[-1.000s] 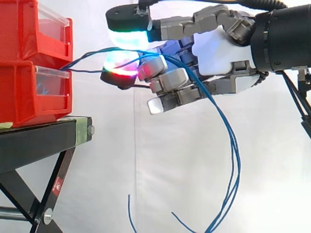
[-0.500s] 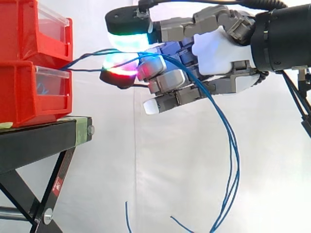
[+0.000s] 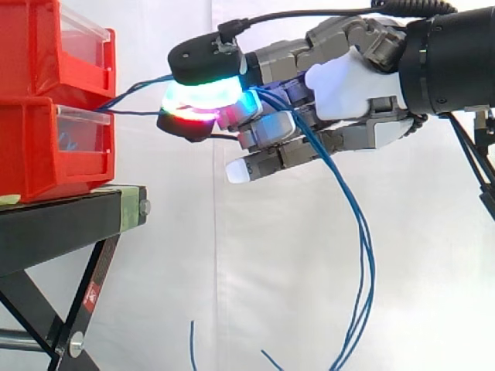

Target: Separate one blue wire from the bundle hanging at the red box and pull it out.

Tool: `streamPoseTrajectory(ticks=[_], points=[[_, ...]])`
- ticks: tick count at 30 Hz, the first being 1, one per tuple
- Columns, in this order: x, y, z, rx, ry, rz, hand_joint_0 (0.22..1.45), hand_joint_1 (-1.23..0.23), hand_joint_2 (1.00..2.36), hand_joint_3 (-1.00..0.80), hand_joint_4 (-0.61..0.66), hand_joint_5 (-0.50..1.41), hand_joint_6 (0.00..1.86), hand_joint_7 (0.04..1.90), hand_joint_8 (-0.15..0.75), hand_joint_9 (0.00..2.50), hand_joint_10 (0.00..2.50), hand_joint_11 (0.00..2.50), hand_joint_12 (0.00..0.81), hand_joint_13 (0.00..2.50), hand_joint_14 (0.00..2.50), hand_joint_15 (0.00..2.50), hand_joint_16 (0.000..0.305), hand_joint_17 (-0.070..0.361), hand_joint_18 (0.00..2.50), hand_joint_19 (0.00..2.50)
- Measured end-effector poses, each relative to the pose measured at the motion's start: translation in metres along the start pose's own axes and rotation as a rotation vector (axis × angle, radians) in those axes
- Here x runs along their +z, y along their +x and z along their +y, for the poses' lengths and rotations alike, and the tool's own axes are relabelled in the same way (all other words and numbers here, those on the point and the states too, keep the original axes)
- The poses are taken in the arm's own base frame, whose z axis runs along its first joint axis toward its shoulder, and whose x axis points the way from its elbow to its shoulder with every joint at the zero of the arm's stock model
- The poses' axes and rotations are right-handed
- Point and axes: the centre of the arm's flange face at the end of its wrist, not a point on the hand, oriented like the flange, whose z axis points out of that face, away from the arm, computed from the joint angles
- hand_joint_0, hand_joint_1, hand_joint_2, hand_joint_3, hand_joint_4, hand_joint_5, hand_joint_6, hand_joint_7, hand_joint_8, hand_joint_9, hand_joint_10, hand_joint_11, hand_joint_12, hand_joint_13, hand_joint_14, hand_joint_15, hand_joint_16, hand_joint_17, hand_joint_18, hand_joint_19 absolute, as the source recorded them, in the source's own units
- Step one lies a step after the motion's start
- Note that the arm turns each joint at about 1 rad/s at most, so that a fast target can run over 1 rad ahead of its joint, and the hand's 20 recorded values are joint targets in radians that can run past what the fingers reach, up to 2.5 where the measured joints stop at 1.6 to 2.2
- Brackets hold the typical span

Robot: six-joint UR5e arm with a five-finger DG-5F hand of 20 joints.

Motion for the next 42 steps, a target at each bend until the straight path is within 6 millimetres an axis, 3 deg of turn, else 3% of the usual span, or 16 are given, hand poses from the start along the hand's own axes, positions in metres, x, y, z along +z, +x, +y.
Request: streamPoseTrajectory(ticks=[11, 21, 25, 26, 27, 28, 30, 31, 33, 34, 41, 42], points=[[-0.0003, 0.0008, 0.0002, 0.0, 0.0, 0.001, 0.55, -0.79, 1.01, -0.4, 0.25, -0.26, 0.78, 1.07, 0.353, 0.44, 0.7, 1.57, 0.346, 0.47, 1.32, 1.43, 0.04, 0.089, 0.56, 0.91], [-0.0004, 0.0009, 0.0002, 0.0, 0.0, 0.002, 0.61, -0.66, 1.01, -0.38, 0.27, -0.25, 0.81, 1.02, 0.338, 0.5, 0.8, 1.49, 0.34, 0.54, 1.33, 1.4, 0.039, 0.087, 0.61, 0.92], [-0.0005, 0.0008, 0.0001, -0.001, 0.001, 0.002, 0.62, -0.65, 1.01, -0.35, 0.27, -0.25, 0.82, 1.01, 0.339, 0.51, 0.83, 1.48, 0.334, 0.55, 1.33, 1.38, 0.038, 0.086, 0.62, 0.93], [-0.0006, 0.0007, 0.0, -0.002, 0.002, 0.002, 0.63, -0.66, 1.01, -0.33, 0.27, -0.25, 0.81, 1.02, 0.335, 0.53, 0.72, 1.56, 0.336, 0.58, 1.22, 1.47, 0.038, 0.086, 0.63, 0.92], [-0.0006, 0.0007, -0.0001, -0.003, 0.002, 0.002, 0.64, -0.66, 1.01, -0.33, 0.27, -0.25, 0.82, 0.99, 0.339, 0.51, 0.84, 1.46, 0.336, 0.56, 1.33, 1.38, 0.038, 0.086, 0.63, 0.92], [-0.0007, 0.0007, -0.0002, -0.003, 0.003, 0.002, 0.66, -0.66, 1.02, -0.32, 0.27, -0.25, 0.82, 1.01, 0.334, 0.53, 0.76, 1.52, 0.334, 0.59, 1.21, 1.46, 0.038, 0.085, 0.64, 0.92], [-0.0009, 0.0006, -0.0004, -0.005, 0.005, 0.002, 0.68, -0.66, 1.02, -0.31, 0.27, -0.25, 0.82, 1.01, 0.333, 0.53, 0.77, 1.51, 0.336, 0.6, 1.21, 1.46, 0.038, 0.085, 0.65, 0.92], [-0.0009, 0.0006, -0.0004, -0.005, 0.005, 0.003, 0.68, -0.66, 1.02, -0.3, 0.27, -0.25, 0.83, 0.98, 0.335, 0.51, 0.9, 1.43, 0.339, 0.58, 1.32, 1.39, 0.038, 0.085, 0.65, 0.93], [-0.0011, 0.0005, -0.0006, -0.007, 0.007, 0.003, 0.68, -0.65, 1.02, -0.28, 0.28, -0.25, 0.83, 0.98, 0.335, 0.51, 0.91, 1.43, 0.337, 0.58, 1.32, 1.39, 0.038, 0.085, 0.65, 0.93], [-0.0012, 0.0005, -0.0007, -0.007, 0.007, 0.003, 0.68, -0.66, 1.02, -0.28, 0.28, -0.25, 0.83, 1.0, 0.335, 0.53, 0.8, 1.5, 0.337, 0.6, 1.21, 1.49, 0.038, 0.085, 0.66, 0.92], [-0.0014, 0.0003, -0.001, -0.01, 0.01, 0.003, 0.66, -0.67, 1.02, -0.32, 0.28, -0.25, 0.83, 1.02, 0.333, 0.53, 0.81, 1.51, 0.338, 0.61, 1.2, 1.48, 0.038, 0.085, 0.66, 0.93], [-0.0014, 0.0003, -0.001, -0.01, 0.01, 0.003, 0.66, -0.68, 1.02, -0.32, 0.28, -0.25, 0.84, 0.99, 0.338, 0.51, 0.93, 1.43, 0.339, 0.58, 1.31, 1.41, 0.038, 0.085, 0.65, 0.93]])
